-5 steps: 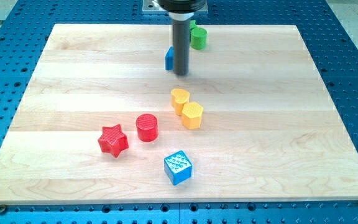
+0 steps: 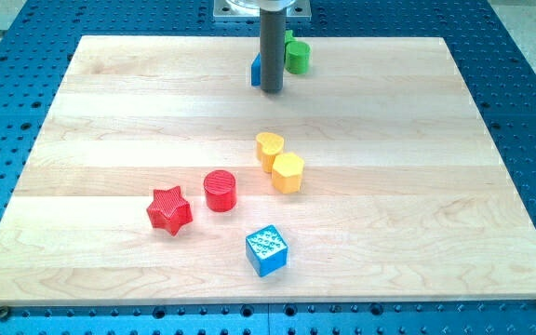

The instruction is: Move the blue triangle diagonally top left to the red star

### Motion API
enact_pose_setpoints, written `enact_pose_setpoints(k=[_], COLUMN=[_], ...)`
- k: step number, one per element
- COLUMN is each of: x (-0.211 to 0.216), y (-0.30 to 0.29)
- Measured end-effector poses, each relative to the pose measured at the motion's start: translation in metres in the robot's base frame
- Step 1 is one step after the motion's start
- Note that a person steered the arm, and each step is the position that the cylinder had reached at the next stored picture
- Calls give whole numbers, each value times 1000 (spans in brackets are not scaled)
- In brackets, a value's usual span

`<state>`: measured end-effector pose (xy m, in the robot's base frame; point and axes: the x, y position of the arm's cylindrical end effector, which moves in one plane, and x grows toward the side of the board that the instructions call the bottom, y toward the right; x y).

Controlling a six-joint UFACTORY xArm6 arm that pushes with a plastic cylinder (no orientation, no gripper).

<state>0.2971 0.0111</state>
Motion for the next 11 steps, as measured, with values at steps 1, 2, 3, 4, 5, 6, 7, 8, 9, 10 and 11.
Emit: enact_pose_setpoints(k=[1,2,3,4,5,6,7,8,9,10,11], x=[-16,-22,-37,-71,-78,-80,-87,-103,-79,-62,-46], y=[21,-19,-62,-40,-109,-127,-122,-85,-53,-93,-168])
